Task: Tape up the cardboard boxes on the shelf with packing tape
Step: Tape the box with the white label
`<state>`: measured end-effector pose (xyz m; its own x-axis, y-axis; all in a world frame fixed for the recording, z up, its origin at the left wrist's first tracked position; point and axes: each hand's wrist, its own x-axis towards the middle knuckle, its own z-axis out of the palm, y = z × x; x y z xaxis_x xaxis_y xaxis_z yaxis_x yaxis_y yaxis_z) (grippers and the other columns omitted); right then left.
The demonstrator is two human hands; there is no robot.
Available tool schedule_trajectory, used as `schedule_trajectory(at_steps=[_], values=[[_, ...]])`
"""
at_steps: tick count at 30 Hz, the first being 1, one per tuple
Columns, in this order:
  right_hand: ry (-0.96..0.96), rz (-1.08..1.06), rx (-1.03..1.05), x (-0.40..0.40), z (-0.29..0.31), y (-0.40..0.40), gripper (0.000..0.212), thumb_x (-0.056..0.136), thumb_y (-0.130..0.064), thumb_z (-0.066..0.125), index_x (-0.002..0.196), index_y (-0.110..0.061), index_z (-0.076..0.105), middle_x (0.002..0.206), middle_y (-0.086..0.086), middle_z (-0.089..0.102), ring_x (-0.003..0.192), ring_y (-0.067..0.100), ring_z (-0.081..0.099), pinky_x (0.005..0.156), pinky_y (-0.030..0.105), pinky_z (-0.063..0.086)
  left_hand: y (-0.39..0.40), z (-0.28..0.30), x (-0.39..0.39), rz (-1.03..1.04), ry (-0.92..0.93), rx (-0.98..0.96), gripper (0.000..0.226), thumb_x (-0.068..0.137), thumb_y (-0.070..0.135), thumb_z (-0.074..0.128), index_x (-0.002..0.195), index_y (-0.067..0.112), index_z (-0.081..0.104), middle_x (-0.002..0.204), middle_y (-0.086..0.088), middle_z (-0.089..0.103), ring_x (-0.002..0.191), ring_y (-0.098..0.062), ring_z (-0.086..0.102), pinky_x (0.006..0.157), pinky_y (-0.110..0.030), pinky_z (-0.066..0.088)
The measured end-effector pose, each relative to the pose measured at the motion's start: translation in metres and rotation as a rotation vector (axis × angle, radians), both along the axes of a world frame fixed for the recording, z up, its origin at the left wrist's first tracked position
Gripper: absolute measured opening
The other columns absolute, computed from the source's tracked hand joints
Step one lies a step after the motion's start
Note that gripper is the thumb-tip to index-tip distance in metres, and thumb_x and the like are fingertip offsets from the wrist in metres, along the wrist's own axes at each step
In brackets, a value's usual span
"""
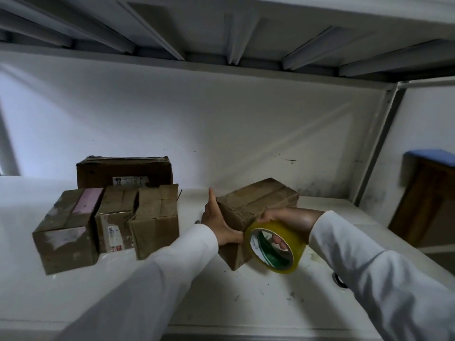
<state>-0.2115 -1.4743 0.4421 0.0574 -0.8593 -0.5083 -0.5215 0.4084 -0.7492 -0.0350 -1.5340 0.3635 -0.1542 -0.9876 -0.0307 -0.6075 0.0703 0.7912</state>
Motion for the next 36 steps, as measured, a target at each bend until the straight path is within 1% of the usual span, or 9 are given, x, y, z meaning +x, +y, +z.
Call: schedule_trajectory(at_steps=[4,8,10,14,16,21,26,33,36], values=[[-0.024,-0.024,-0.032,-0.003,-0.007,0.001,0.033,0.089,-0.036,0.055,0.072,-0.009,0.061,0.054,0.005,0.062,0.056,0.018,0.057,0.063,0.027,0.049,-0.002,0.011,0.023,-0.104,-0.304,0.051,0.135,0.069,0.033,0.082,0.144,0.023,-0.030,0.160,-0.004,-0.001,0.146,-0.029,0.008,0.117,-0.046,0.021],[-0.099,-0.029,-0.064,-0.001,-0.021,-0.004,0.028,0.090,-0.034,0.056,0.077,-0.009,0.061,0.061,0.008,0.064,0.061,0.021,0.058,0.060,0.026,0.050,-0.002,0.040,0.026,-0.030,-0.118,-0.155,0.068,0.096,0.028,0.050,0.152,0.020,0.013,0.159,-0.001,0.014,0.145,-0.023,0.018,0.116,-0.035,0.020],[-0.120,0.005,-0.030,-0.003,-0.027,-0.007,0.031,0.090,-0.035,0.052,0.079,-0.008,0.062,0.057,0.007,0.064,0.056,0.020,0.059,0.062,0.026,0.051,-0.004,0.054,0.015,-0.020,-0.148,-0.186,0.056,0.099,0.037,0.040,0.150,0.022,0.024,0.157,0.000,0.024,0.142,-0.022,0.026,0.114,-0.034,0.023],[-0.168,0.046,0.015,-0.011,-0.040,-0.008,0.034,0.090,-0.037,0.048,0.082,-0.007,0.062,0.058,0.007,0.063,0.050,0.018,0.060,0.068,0.030,0.049,-0.013,0.057,-0.016,-0.043,-0.573,-0.187,0.066,0.097,0.057,0.030,0.149,0.018,0.023,0.155,-0.006,0.028,0.138,-0.030,0.032,0.112,-0.044,0.028],[-0.185,0.038,0.000,-0.012,-0.044,-0.004,0.034,0.091,-0.035,0.047,0.080,-0.008,0.063,0.059,0.006,0.063,0.051,0.018,0.059,0.069,0.030,0.050,-0.017,0.050,-0.026,-0.040,-0.655,-0.150,0.073,0.094,0.060,0.032,0.149,0.015,0.019,0.154,-0.009,0.027,0.137,-0.033,0.032,0.110,-0.047,0.031],[-0.242,-0.006,0.010,-0.011,-0.051,-0.003,0.033,0.090,-0.036,0.047,0.078,-0.009,0.062,0.065,0.008,0.060,0.055,0.018,0.057,0.063,0.028,0.050,-0.022,0.040,-0.025,-0.016,-0.646,-0.102,0.091,0.087,0.071,0.034,0.152,0.017,-0.001,0.158,-0.010,0.012,0.142,-0.036,0.018,0.113,-0.052,0.023],[-0.234,-0.033,-0.051,-0.007,-0.048,-0.002,0.026,0.092,-0.034,0.048,0.081,-0.013,0.059,0.083,0.012,0.061,0.070,0.021,0.057,0.064,0.027,0.051,-0.025,0.045,-0.019,-0.073,-0.610,0.028,0.128,0.062,0.084,0.055,0.151,0.019,-0.012,0.160,-0.009,0.004,0.145,-0.033,0.010,0.115,-0.050,0.022],[-0.194,0.138,-0.147,-0.018,-0.030,-0.008,0.037,0.079,-0.044,0.058,0.100,-0.014,0.060,0.085,0.007,0.066,0.072,0.018,0.063,0.061,0.023,0.054,-0.033,0.044,-0.017,-0.058,-0.511,0.072,0.119,0.070,0.072,0.062,0.152,0.019,-0.007,0.159,-0.008,0.006,0.145,-0.031,0.013,0.115,-0.043,0.024],[-0.252,0.157,-0.289,-0.032,-0.012,-0.009,0.033,0.078,-0.041,0.058,0.095,-0.013,0.061,0.060,-0.002,0.065,0.049,0.009,0.060,0.050,0.019,0.049,-0.038,0.041,-0.018,-0.048,-0.463,0.058,0.110,0.075,0.069,0.058,0.153,0.019,0.000,0.160,-0.008,0.007,0.145,-0.030,0.014,0.115,-0.044,0.024]])
